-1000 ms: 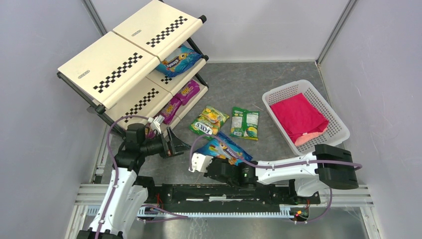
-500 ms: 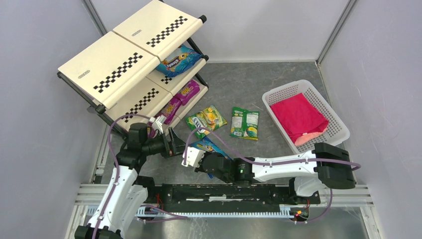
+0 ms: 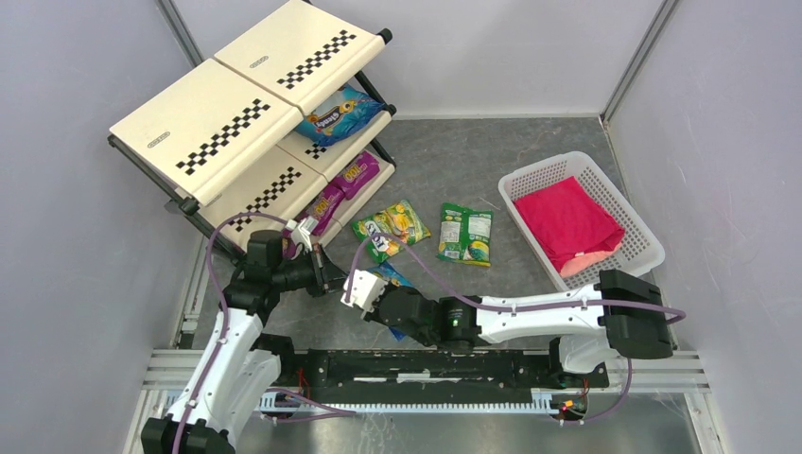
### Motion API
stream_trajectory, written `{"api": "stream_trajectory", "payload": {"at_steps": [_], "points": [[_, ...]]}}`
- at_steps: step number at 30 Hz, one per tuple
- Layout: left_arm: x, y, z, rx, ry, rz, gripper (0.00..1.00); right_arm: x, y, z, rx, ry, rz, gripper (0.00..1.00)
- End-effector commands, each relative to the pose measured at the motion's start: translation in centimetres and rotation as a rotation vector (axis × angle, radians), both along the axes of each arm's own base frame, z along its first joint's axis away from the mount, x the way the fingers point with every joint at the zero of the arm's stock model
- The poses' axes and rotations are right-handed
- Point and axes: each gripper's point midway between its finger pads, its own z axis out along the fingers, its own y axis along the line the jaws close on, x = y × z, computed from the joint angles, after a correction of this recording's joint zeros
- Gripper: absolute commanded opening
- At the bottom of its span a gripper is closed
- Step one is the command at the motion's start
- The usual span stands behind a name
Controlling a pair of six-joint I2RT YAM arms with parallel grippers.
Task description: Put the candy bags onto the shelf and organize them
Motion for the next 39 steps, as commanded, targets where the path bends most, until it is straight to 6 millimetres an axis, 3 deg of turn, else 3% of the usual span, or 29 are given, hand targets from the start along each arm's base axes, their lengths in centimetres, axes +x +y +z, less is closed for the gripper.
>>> {"api": "stream_trajectory", "payload": {"at_steps": [1, 5, 8, 10, 12, 20, 30, 34, 36, 39], "points": [[0.1, -0.2, 1.3, -0.055, 0.083, 0.054, 0.02, 0.6, 0.0, 1.5, 0.108, 0.133, -0.193, 0.32], [-0.1, -0.4, 2.9, -0.086, 0.049, 0.036, 0.02, -0.5, -1.0, -1.4, 0.027, 0.255, -0.26, 0.79], [-0.3, -0.7, 3.9, -0.114, 0.03, 0.021, 0.02, -0.3, -1.9, -2.4, -0.047, 0.256, -0.307, 0.94], [-0.4, -0.7, 4.2, -0.121, 0.027, 0.017, 0.02, 0.0, -2.2, -3.0, -0.094, 0.241, -0.333, 0.98], [-0.5, -0.8, 4.3, -0.125, 0.028, 0.015, 0.02, 0.5, -2.4, -3.5, -0.143, 0.221, -0.373, 0.98], [-0.7, -0.8, 4.9, -0.139, 0.014, 0.014, 0.02, 1.4, -1.7, -3.5, -0.22, 0.193, -0.432, 0.72], [-0.8, -0.9, 5.7, -0.146, -0.01, 0.006, 0.02, 1.9, -3.2, -5.6, -0.27, 0.198, -0.465, 0.68], [-0.8, -0.9, 5.6, -0.148, -0.004, 0.003, 0.02, 1.6, -2.5, -5.2, -0.22, 0.218, -0.428, 0.47], [-0.9, -0.9, 5.8, -0.152, -0.009, -0.003, 0.16, 1.5, -2.3, -4.9, -0.191, 0.227, -0.41, 0.37], [-1.1, -1.0, 6.2, -0.153, -0.034, -0.017, 0.38, 1.1, -2.2, -4.4, -0.133, 0.247, -0.374, 0.32]]}}
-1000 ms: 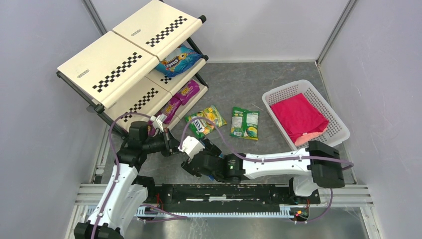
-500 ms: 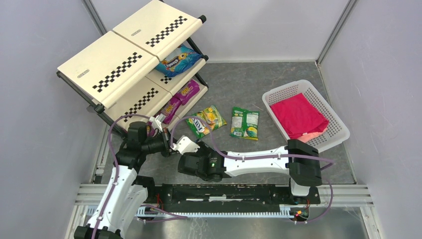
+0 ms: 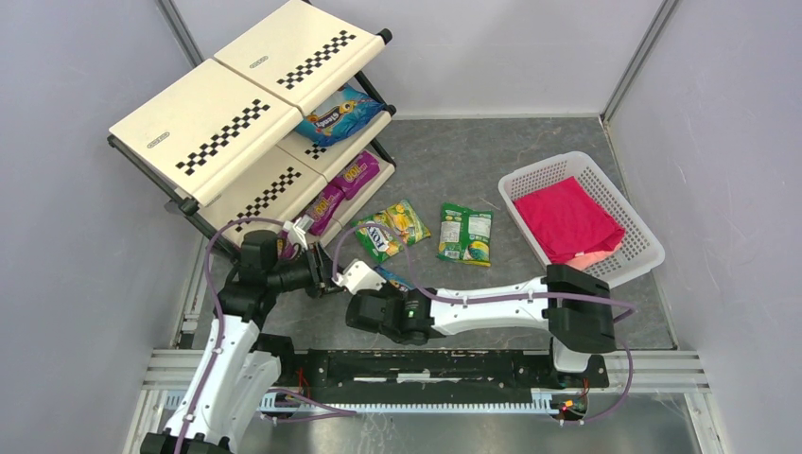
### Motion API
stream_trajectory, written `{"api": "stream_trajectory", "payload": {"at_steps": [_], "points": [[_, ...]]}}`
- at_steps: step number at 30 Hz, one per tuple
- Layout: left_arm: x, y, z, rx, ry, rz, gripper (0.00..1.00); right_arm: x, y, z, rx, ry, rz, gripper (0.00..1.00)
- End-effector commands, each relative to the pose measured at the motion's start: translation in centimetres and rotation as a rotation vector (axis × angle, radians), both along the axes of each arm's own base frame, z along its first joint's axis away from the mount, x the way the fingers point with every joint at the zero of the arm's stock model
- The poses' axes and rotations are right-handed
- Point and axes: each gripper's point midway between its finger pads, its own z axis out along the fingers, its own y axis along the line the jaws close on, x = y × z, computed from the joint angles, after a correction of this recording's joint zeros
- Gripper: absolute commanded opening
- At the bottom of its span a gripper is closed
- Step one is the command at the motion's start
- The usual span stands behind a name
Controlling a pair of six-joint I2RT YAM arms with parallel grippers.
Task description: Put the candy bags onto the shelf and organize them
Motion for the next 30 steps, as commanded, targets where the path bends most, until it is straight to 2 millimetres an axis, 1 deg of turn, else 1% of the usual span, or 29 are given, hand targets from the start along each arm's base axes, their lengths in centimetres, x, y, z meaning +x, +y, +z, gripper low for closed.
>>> {"api": "stream_trajectory", "payload": {"at_steps": [1, 4, 6, 7, 10, 11, 14, 18, 22, 24, 25, 27, 30], "points": [[-0.2, -0.5, 3.9, -0.07, -0.088, -0.035, 0.43, -0.2, 0.3, 1.9, 0.142, 0.01, 0.032, 0.3], [-0.4, -0.3, 4.2, -0.05, -0.125, -0.041, 0.56, -0.1, -0.2, 2.6, 0.237, 0.037, 0.03, 0.23], [-0.5, -0.1, 4.2, -0.018, -0.149, -0.038, 0.63, -0.1, -0.7, 3.0, 0.306, 0.064, 0.032, 0.2], [-0.6, 0.1, 4.2, 0.0, -0.162, -0.035, 0.65, 0.0, -0.9, 3.6, 0.35, 0.07, 0.034, 0.19], [-0.8, 0.6, 4.3, 0.052, -0.205, -0.027, 0.72, 0.4, -1.5, 4.9, 0.467, 0.097, 0.043, 0.18], [-0.8, 0.8, 4.3, 0.07, -0.219, -0.024, 0.74, 0.6, -1.7, 5.6, 0.511, 0.105, 0.045, 0.17], [-0.8, 1.5, 4.2, 0.129, -0.255, 0.001, 0.77, 1.4, -2.5, 7.6, 0.647, 0.136, 0.047, 0.16], [-0.4, 2.6, 5.3, 0.197, -0.329, 0.052, 0.77, 2.7, -3.3, 11.5, 0.851, 0.145, 0.04, 0.16], [0.1, 3.6, 7.5, 0.25, -0.42, 0.119, 0.77, 4.2, -3.8, 15.5, 1.063, 0.163, 0.027, 0.15], [0.4, 4.3, 8.2, 0.282, -0.444, 0.16, 0.77, 4.9, -3.5, 17.5, 1.168, 0.197, 0.035, 0.14], [0.6, 4.9, 8.3, 0.308, -0.443, 0.193, 0.77, 4.9, -3.2, 18.5, 1.221, 0.228, 0.057, 0.14], [0.9, 6.1, 8.1, 0.362, -0.435, 0.262, 0.77, 5.0, -2.5, 21.2, 1.353, 0.274, 0.102, 0.13], [0.7, 7.0, 7.8, 0.391, -0.429, 0.312, 0.77, 5.0, -1.4, 25.2, 1.518, 0.324, 0.174, 0.13]]}}
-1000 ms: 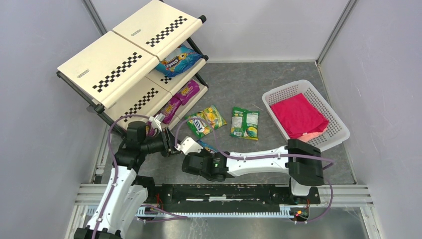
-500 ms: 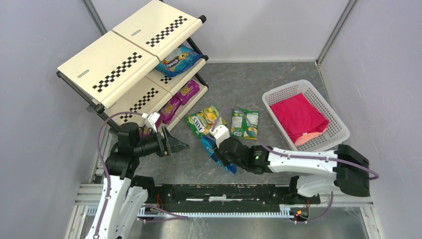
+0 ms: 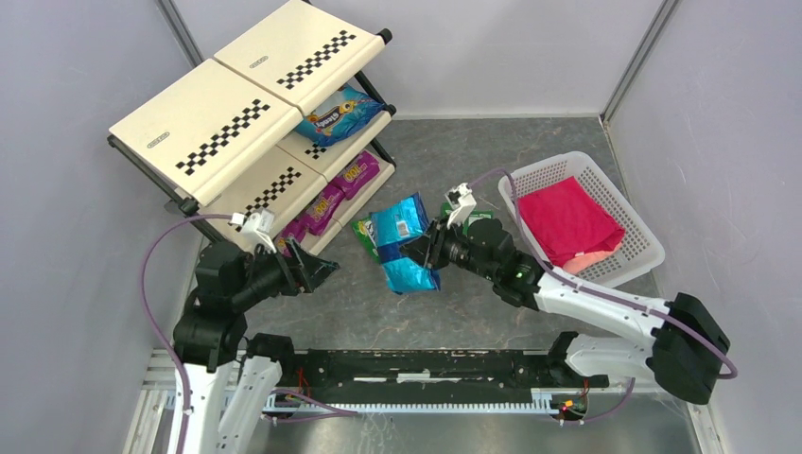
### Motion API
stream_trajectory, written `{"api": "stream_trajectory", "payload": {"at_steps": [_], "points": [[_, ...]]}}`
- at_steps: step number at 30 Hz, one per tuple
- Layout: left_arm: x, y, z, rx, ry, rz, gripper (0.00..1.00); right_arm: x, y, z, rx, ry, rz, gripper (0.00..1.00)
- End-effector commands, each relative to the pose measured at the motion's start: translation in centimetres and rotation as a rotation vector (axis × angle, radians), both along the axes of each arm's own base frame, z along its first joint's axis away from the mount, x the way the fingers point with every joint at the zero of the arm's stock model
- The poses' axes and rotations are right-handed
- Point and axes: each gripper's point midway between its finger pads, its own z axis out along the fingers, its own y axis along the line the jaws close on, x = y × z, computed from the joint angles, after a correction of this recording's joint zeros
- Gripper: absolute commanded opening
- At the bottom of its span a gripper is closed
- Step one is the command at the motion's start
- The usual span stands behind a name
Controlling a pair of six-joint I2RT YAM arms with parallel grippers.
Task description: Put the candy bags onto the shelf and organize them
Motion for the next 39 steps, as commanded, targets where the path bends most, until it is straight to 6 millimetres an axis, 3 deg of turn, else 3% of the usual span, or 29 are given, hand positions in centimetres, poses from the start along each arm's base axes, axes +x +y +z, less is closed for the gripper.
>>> {"api": "stream_trajectory", "payload": {"at_steps": [1, 4, 7, 12, 17, 21, 26, 28, 34, 39], "points": [[0.4, 2.6, -0.3, 0.097, -0.039, 0.137, 0.77, -1.0, 3.6, 16.1, 0.582, -0.119, 0.157, 0.13], [0.1, 3.3, -1.0, 0.105, -0.031, 0.188, 0.77, -0.8, 3.6, 20.7, 0.748, -0.165, 0.169, 0.12], [-0.4, 4.6, -0.6, 0.124, -0.061, 0.258, 0.77, 0.4, 3.8, 23.4, 0.836, -0.181, 0.134, 0.12], [-1.5, 4.9, 1.0, 0.088, -0.149, 0.29, 0.77, 2.8, 5.3, 25.2, 0.95, -0.156, 0.075, 0.12], [-1.6, 5.0, 0.8, 0.083, -0.134, 0.296, 0.77, 4.5, 7.4, 27.0, 1.086, -0.104, 0.046, 0.12], [-1.8, 6.0, 1.2, 0.101, -0.138, 0.353, 0.74, 6.3, 10.3, 25.3, 1.134, 0.028, -0.055, 0.13], [-2.9, 10.9, 2.0, 0.19, -0.134, 0.617, 0.7, 8.0, 14.0, 22.5, 1.145, 0.146, -0.191, 0.14], [-3.6, 12.3, 2.3, 0.195, -0.152, 0.695, 0.7, 8.6, 14.9, 22.4, 1.17, 0.144, -0.237, 0.14], [-5.7, 13.4, 4.5, 0.119, -0.264, 0.769, 0.7, 10.4, 18.8, 20.5, 1.12, 0.165, -0.362, 0.19], [-6.2, 14.0, 5.4, 0.132, -0.291, 0.79, 0.7, 11.7, 20.0, 19.6, 1.137, 0.2, -0.397, 0.14]]}}
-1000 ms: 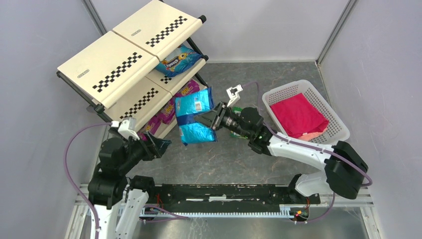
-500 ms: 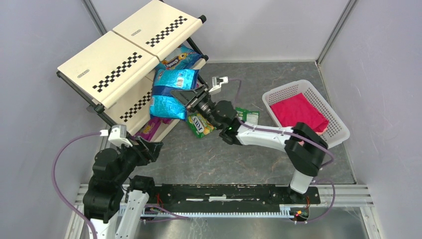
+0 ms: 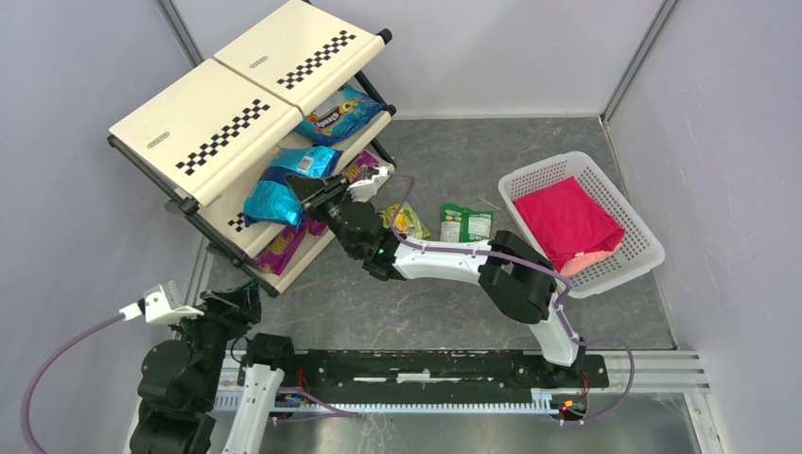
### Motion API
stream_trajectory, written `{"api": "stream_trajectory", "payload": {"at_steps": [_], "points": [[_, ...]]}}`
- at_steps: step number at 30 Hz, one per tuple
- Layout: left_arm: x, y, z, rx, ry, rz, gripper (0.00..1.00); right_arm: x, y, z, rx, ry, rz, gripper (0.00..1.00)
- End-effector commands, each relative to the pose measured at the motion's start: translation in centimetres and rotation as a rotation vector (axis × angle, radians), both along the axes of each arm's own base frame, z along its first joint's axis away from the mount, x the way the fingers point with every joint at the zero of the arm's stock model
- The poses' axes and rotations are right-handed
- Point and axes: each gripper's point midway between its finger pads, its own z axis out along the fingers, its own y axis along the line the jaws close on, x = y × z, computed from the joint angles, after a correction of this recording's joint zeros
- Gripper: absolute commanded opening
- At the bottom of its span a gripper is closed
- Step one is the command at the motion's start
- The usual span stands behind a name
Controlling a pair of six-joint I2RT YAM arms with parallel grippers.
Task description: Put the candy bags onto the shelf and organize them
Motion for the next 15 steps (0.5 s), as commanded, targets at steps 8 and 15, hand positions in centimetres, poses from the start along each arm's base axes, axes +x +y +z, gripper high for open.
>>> {"api": "stream_trajectory", "payload": {"at_steps": [8, 15], "points": [[0.2, 0.5, 0.8, -0.029, -0.006, 0.038, 0.7, 2.4, 0.7, 5.2, 0.059, 0.012, -0.056, 0.2], [1.0, 0.0, 0.3, -0.033, 0.002, 0.017, 0.68, -2.2, -1.4, 2.2, -0.101, -0.011, 0.152, 0.57]]}}
